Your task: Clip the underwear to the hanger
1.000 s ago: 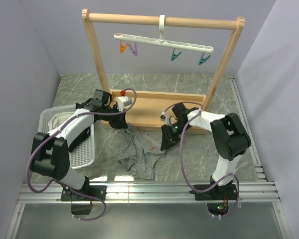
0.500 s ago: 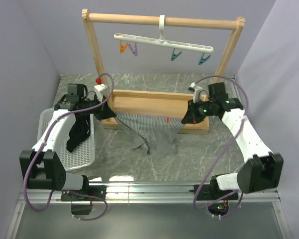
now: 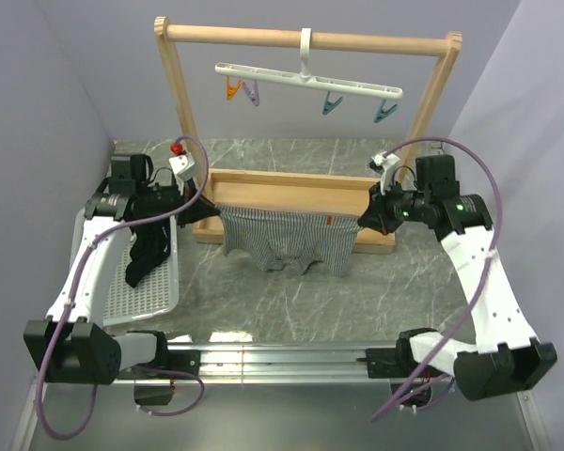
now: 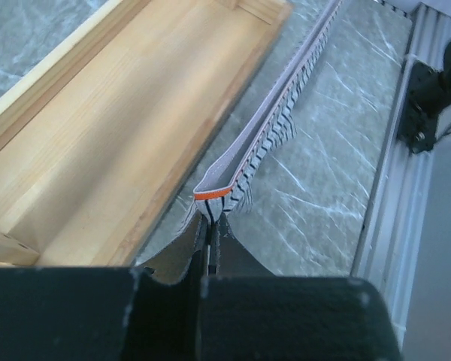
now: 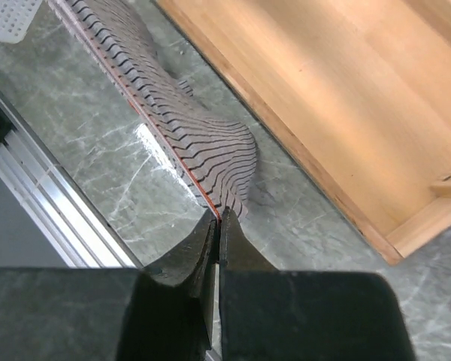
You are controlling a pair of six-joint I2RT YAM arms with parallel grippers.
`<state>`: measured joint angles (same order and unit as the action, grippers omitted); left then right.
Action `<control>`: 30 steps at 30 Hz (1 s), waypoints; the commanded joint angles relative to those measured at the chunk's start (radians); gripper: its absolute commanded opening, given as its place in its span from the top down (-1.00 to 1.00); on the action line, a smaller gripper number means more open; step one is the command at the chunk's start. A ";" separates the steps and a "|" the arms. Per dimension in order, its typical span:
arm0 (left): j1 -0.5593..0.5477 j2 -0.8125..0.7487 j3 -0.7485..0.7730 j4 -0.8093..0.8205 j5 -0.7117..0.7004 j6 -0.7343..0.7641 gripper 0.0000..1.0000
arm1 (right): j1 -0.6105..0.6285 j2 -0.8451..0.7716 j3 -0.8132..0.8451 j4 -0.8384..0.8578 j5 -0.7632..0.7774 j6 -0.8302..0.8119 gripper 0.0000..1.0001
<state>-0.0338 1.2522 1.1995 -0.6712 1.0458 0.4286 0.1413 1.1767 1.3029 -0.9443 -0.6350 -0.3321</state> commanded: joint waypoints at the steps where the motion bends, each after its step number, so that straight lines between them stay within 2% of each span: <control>1: 0.012 -0.091 0.043 -0.125 0.031 0.136 0.99 | -0.019 -0.106 0.068 -0.114 0.074 -0.102 1.00; 6: 0.012 -0.190 0.034 -0.369 0.071 0.370 0.99 | -0.014 -0.248 0.053 -0.254 0.032 -0.235 1.00; 11: -0.003 -0.325 -0.051 -0.386 0.088 0.386 0.99 | 0.066 -0.386 -0.016 -0.309 0.001 -0.280 1.00; 16: -0.069 -0.419 -0.097 -0.498 0.040 0.437 0.99 | 0.115 -0.427 -0.045 -0.329 0.032 -0.269 1.00; 18: -0.081 -0.433 -0.135 -0.417 -0.021 0.353 0.99 | 0.124 -0.407 -0.077 -0.288 0.058 -0.248 1.00; 19: -0.093 -0.432 -0.155 -0.368 -0.048 0.219 0.99 | 0.124 -0.393 -0.097 -0.263 0.107 -0.228 1.00; 22: -0.147 -0.363 -0.221 -0.185 -0.185 0.000 0.99 | 0.124 -0.312 -0.183 -0.131 0.182 -0.173 1.00; 24: -0.184 -0.256 -0.230 -0.121 -0.289 -0.060 0.99 | 0.127 -0.226 -0.237 -0.051 0.204 -0.162 1.00; 27: -0.233 -0.107 -0.239 -0.047 -0.346 -0.105 0.99 | 0.132 -0.120 -0.295 0.068 0.242 -0.124 1.00; 30: -0.235 -0.007 -0.262 0.036 -0.403 -0.148 0.99 | 0.141 -0.043 -0.332 0.185 0.270 -0.079 1.00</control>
<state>-0.2657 1.2003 0.9588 -0.7635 0.7769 0.3836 0.2718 1.1095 0.9878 -0.9237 -0.4603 -0.4652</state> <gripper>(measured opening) 0.024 0.019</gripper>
